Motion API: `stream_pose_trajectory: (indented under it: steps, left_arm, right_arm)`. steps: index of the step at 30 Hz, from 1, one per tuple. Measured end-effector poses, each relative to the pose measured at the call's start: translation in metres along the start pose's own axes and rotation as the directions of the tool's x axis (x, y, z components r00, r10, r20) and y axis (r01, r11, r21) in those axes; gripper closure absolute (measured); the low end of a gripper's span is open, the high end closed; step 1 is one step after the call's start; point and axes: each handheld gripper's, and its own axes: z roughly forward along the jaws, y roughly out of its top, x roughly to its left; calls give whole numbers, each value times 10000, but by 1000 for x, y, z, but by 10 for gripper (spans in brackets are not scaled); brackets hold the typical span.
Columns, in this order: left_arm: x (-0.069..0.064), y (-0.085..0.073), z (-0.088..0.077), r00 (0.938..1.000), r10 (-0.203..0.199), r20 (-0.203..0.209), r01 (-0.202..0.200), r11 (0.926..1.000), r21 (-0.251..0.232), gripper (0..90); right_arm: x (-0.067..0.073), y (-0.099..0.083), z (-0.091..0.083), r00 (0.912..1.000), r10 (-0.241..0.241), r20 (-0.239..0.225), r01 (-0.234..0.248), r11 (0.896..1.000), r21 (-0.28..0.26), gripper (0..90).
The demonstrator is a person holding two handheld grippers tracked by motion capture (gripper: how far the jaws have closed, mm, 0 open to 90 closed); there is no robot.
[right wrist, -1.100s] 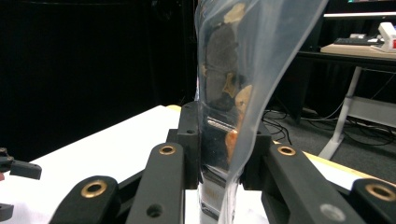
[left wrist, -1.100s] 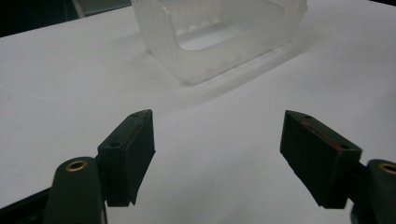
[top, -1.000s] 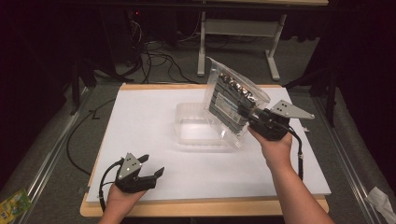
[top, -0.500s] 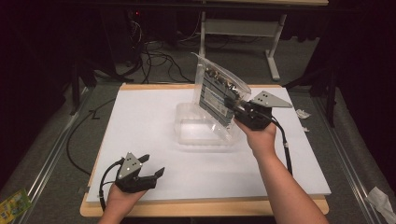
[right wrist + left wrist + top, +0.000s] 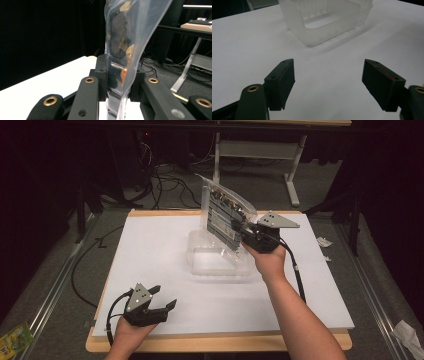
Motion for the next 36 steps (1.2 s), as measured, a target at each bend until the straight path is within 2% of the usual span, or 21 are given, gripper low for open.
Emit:
stream_pose_trajectory:
  steps: [4,8,25,31,36]
  left_arm:
    - [0,0,0,10000,37,-31,-37,10000,-9,267]
    - [0,0,-1,10000,56,18,-56,10000,26,267]
    - [1,0,-2,10000,10,8,-10,10000,-37,267]
    - [1,0,-1,9999,53,87,-53,10000,-6,268]
    - [0,1,1,9999,107,115,-108,9999,47,268]
  right_arm:
    - [1,0,8,10000,21,-70,-20,9999,154,758]
    - [4,-1,17,9997,-149,-185,154,9995,277,758]
    - [6,-17,41,9997,-241,42,235,9951,957,758]
    - [7,-23,49,9998,-184,53,177,9940,1080,758]
    - [7,-28,50,10000,8,52,-13,9962,872,758]
